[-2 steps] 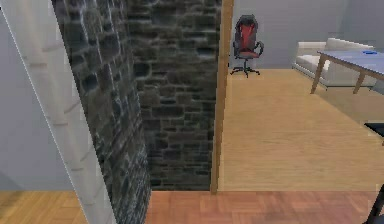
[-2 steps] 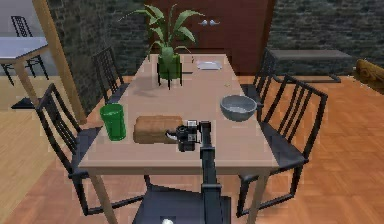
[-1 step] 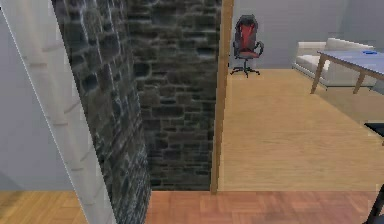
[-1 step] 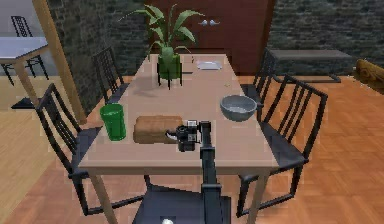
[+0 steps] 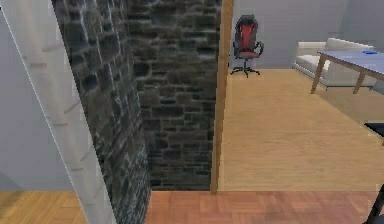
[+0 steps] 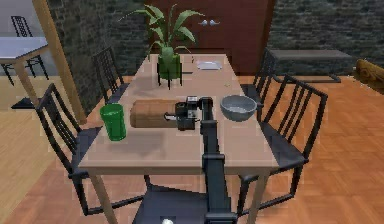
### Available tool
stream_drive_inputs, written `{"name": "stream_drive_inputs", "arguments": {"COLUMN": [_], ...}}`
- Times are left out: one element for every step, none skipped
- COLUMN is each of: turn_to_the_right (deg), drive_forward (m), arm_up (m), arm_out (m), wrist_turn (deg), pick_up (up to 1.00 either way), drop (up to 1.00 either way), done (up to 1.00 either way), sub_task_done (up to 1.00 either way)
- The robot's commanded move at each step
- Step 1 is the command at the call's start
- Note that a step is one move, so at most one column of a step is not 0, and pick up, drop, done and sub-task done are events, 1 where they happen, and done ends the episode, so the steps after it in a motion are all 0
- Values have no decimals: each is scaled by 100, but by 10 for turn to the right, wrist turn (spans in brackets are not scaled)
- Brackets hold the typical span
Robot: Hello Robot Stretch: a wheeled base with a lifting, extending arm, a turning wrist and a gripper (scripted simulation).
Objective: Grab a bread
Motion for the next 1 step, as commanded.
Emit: {"name": "stream_drive_inputs", "arguments": {"turn_to_the_right": [0], "drive_forward": [0], "arm_up": [0], "arm_out": [0], "wrist_turn": [0], "pick_up": [0], "drop": [0], "done": [100], "sub_task_done": [0]}}
